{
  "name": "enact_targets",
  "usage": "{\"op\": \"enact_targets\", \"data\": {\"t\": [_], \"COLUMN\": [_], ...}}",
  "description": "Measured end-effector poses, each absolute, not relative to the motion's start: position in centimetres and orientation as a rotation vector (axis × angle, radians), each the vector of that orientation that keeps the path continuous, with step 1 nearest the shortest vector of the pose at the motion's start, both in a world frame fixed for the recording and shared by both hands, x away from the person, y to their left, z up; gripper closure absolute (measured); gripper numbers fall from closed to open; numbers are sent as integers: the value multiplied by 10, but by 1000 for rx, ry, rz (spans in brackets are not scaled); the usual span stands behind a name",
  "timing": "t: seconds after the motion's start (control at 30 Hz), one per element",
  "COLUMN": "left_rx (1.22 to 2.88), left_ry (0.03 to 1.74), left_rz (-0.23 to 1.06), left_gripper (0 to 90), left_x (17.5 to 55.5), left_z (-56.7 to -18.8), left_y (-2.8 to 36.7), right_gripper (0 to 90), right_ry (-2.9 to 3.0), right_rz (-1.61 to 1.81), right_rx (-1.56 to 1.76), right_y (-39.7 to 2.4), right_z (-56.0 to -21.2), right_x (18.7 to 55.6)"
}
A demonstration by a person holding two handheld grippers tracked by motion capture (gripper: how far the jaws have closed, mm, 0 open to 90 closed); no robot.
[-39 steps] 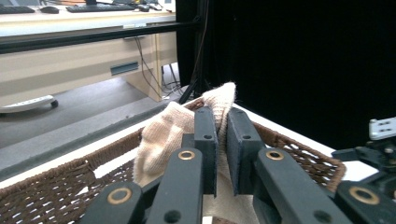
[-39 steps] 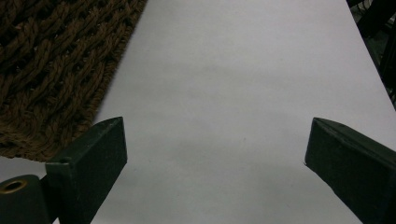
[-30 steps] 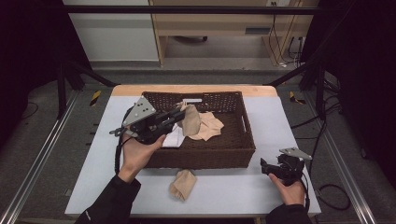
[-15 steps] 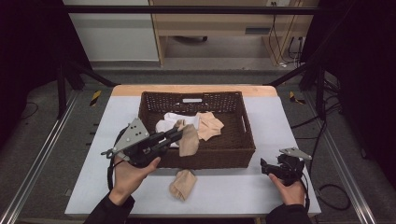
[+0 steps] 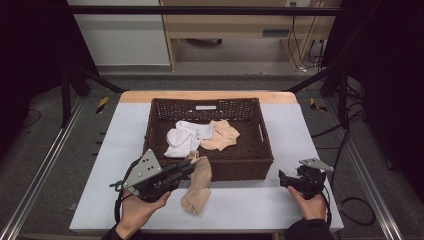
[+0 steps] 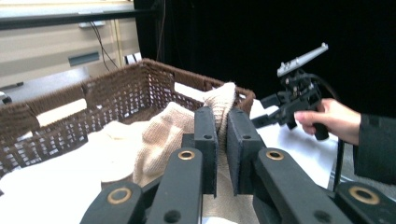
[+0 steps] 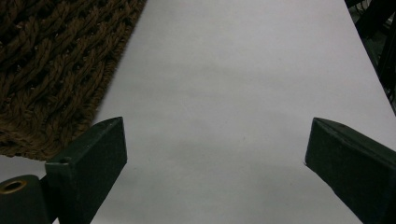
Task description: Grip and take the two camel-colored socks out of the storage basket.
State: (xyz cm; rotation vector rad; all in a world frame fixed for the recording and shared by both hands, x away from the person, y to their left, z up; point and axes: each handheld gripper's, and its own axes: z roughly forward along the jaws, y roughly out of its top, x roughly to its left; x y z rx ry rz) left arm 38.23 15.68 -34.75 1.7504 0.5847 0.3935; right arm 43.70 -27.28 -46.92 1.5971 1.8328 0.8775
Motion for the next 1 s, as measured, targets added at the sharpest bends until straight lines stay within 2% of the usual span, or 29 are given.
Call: {"op": "enact_targets", "data": {"t": [0.53,1.0], "left_rx": [1868,1996], "left_ry": [654,740], "left_rz": [306,268], "left_gripper": [828,816], "left_x": [380,397], "left_z": [-399,-446], "left_y": [152,140], "right_gripper": [57,56], "right_ry": [1835,1836], "right_rz": [877,881], "right_rx": [1596,1597], "right_y": [-273,-273], "right_z": [-469,-470], "right_x": [437,438]}}
